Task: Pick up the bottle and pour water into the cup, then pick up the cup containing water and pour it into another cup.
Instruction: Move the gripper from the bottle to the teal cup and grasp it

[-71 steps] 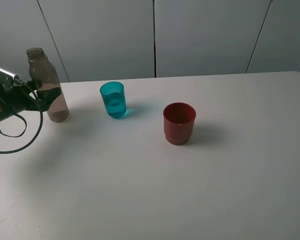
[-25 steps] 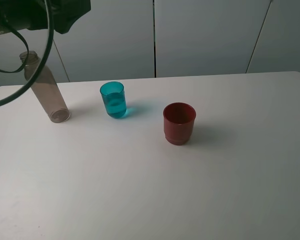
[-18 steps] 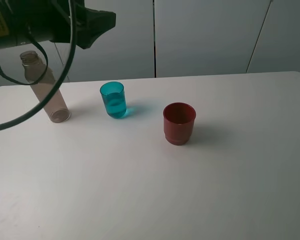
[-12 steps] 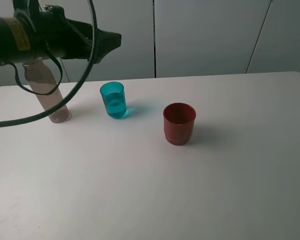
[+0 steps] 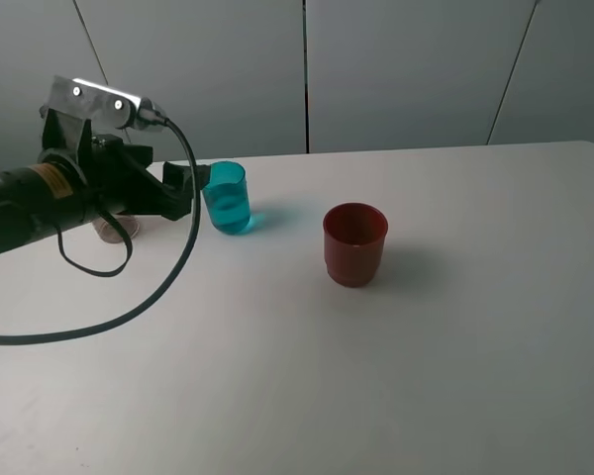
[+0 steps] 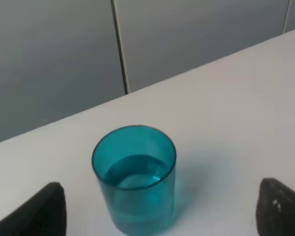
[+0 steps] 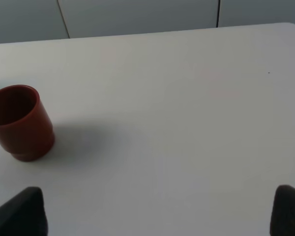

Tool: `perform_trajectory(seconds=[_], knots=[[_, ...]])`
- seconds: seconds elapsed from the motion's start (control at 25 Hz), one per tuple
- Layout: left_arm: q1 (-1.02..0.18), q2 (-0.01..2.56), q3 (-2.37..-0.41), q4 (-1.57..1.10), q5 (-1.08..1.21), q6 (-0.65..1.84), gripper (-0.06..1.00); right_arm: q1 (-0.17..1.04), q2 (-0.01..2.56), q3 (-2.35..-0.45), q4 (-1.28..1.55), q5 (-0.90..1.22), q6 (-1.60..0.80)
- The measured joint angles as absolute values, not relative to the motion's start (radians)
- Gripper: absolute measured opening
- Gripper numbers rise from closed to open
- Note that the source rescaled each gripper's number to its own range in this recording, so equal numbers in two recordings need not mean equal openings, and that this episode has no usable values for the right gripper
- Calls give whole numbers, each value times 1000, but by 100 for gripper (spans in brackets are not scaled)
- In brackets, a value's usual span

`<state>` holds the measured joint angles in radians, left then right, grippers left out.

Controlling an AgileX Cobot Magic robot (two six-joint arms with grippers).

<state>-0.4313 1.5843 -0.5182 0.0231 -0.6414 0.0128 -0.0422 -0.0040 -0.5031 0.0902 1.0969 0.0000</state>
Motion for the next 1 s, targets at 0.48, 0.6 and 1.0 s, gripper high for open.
perform_trajectory(seconds=[0.48,0.6,1.0], knots=[[-400,1892,-485,58,-910,-44,95,-42,-4,-503,90,1097,0],[-400,1935,-485,48,-1011,-44,95,-42,-4,-503,90,1097,0],[-391,2072,-590,55,-1103,9,95,-42,-4,-503,90,1097,-6]])
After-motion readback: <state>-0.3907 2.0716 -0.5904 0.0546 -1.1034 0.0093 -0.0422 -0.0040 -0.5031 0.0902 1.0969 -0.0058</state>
